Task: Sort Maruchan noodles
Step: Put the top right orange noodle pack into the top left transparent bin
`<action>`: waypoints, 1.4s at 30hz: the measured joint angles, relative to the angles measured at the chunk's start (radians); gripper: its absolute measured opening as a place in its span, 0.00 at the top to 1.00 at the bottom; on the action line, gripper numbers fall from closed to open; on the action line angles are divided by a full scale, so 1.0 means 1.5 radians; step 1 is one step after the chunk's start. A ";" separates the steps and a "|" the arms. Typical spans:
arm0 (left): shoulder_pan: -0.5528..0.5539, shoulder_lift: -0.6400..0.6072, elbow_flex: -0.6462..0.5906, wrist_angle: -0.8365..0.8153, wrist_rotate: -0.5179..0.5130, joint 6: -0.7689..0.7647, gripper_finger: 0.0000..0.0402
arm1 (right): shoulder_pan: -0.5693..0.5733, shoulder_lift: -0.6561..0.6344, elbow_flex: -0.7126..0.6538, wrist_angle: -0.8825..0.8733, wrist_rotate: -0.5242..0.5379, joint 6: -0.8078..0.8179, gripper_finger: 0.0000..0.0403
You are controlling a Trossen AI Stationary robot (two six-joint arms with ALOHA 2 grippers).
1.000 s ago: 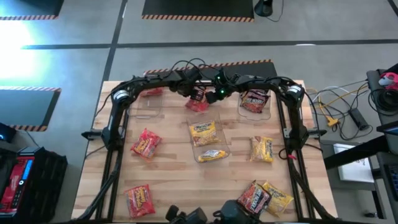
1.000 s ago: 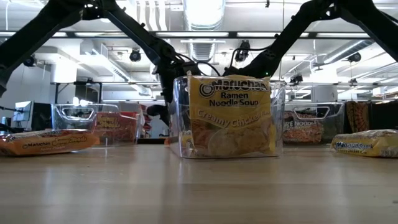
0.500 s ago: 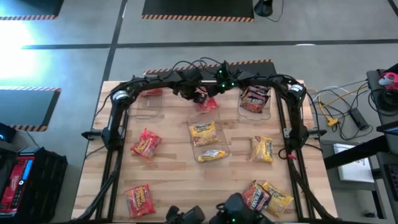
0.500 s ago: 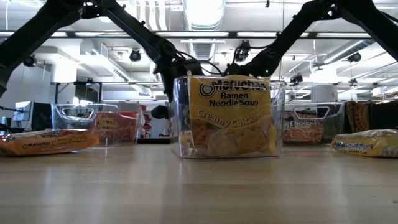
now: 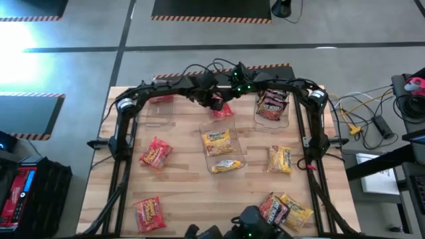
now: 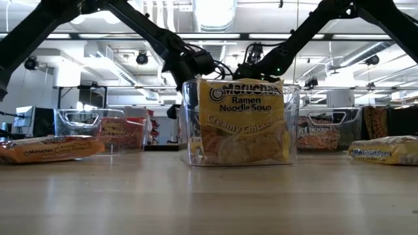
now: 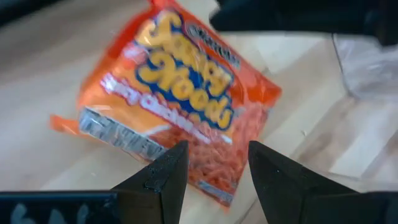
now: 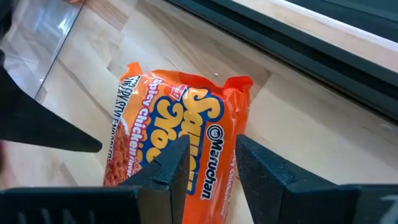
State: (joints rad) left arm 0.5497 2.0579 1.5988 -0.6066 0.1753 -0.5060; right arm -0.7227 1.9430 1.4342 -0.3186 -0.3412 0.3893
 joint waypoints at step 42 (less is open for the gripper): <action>0.015 -0.002 -0.190 0.141 -0.037 -0.106 0.68 | -0.032 -0.003 -0.001 -0.032 -0.241 -0.041 0.71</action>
State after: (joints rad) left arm 0.5720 2.0544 1.3136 -0.3955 0.1197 -0.6643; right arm -0.7704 1.9381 1.4322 -0.3672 -0.7033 0.3273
